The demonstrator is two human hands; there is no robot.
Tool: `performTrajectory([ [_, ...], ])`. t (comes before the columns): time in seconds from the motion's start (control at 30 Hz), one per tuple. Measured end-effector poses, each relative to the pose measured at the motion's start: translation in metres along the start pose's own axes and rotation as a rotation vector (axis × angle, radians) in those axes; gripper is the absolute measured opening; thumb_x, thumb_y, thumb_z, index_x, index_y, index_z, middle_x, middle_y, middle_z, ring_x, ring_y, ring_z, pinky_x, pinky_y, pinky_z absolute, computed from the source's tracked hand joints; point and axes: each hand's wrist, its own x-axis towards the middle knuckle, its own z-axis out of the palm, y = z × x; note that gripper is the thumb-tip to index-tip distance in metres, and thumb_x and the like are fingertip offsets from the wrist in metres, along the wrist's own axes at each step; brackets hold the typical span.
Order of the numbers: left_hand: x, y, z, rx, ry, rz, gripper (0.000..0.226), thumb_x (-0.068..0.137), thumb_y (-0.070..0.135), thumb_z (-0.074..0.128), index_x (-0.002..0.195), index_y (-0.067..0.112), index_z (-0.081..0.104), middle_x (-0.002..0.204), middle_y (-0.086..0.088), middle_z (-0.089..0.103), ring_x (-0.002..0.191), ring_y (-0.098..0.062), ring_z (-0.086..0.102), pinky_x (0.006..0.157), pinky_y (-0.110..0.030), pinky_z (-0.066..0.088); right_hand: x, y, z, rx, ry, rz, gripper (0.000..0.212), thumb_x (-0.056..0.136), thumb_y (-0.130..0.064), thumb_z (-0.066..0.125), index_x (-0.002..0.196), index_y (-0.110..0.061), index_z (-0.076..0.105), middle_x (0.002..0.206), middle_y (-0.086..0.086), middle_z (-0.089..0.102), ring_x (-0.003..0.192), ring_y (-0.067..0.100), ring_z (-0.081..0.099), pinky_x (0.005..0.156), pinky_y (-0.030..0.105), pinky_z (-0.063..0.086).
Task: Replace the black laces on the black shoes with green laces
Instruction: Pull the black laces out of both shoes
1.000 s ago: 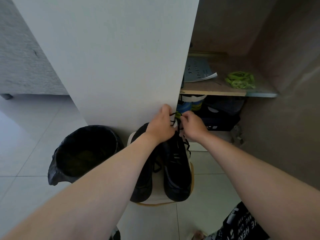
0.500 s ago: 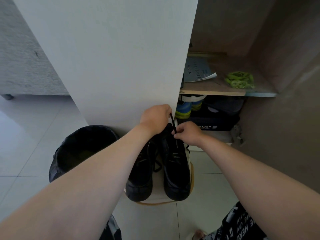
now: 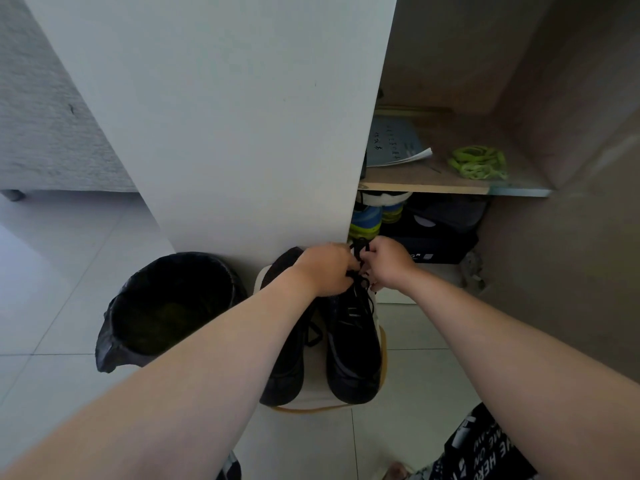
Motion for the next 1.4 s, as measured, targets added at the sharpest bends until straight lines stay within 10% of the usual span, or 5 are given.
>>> performTrajectory([
  [0.53, -0.004, -0.006, -0.010, -0.409, -0.224, -0.287, 0.031, 0.085, 0.029, 0.052, 0.074, 0.009, 0.074, 0.083, -0.005, 0.070, 0.084, -0.025, 0.061, 0.065, -0.030, 0.040, 0.006, 0.002, 0.002, -0.043, 0.100, -0.061, 0.018, 0.102, -0.022, 0.054, 0.091, -0.008, 0.059, 0.097, 0.015, 0.068, 0.092, 0.029, 0.066, 0.083, 0.041, 0.054],
  [0.77, 0.000, -0.013, -0.019, -0.343, 0.443, -0.179, 0.028, 0.095, 0.016, 0.055, 0.122, 0.020, 0.063, 0.122, 0.000, 0.058, 0.094, -0.022, 0.061, 0.079, -0.032, 0.050, -0.003, -0.016, 0.003, 0.093, 0.243, -0.233, 0.018, 0.101, -0.018, 0.055, 0.083, -0.017, 0.056, 0.083, 0.000, 0.071, 0.079, 0.014, 0.065, 0.070, 0.030, 0.049],
  [0.87, 0.003, -0.011, -0.021, -0.208, 0.414, -0.043, 0.048, 0.093, 0.017, 0.057, 0.140, 0.025, 0.049, 0.138, 0.005, 0.051, 0.107, -0.022, 0.060, 0.082, -0.037, 0.052, -0.006, -0.019, 0.003, 0.039, 0.201, -0.288, 0.028, 0.095, -0.018, 0.064, 0.070, -0.026, 0.054, 0.073, -0.004, 0.066, 0.068, 0.011, 0.060, 0.058, 0.021, 0.041],
  [1.07, 0.004, -0.014, -0.025, -0.032, 0.121, -0.239, 0.027, 0.101, 0.026, 0.043, 0.111, 0.012, 0.064, 0.115, -0.014, 0.066, 0.105, -0.032, 0.061, 0.077, -0.033, 0.044, -0.006, -0.016, 0.002, 0.080, 0.167, -0.247, 0.017, 0.087, -0.015, 0.074, 0.076, -0.027, 0.069, 0.077, -0.008, 0.072, 0.071, 0.009, 0.068, 0.065, 0.025, 0.053],
  [1.4, 0.002, -0.008, -0.045, -0.821, 0.572, -0.519, 0.025, 0.097, 0.009, 0.035, 0.083, 0.012, 0.055, 0.085, -0.011, 0.059, 0.092, -0.035, 0.059, 0.074, -0.033, 0.041, -0.005, -0.001, 0.009, -0.186, -0.017, -0.144, 0.031, 0.090, -0.025, 0.073, 0.073, 0.001, 0.071, 0.070, 0.013, 0.071, 0.061, 0.017, 0.062, 0.060, 0.029, 0.046],
])
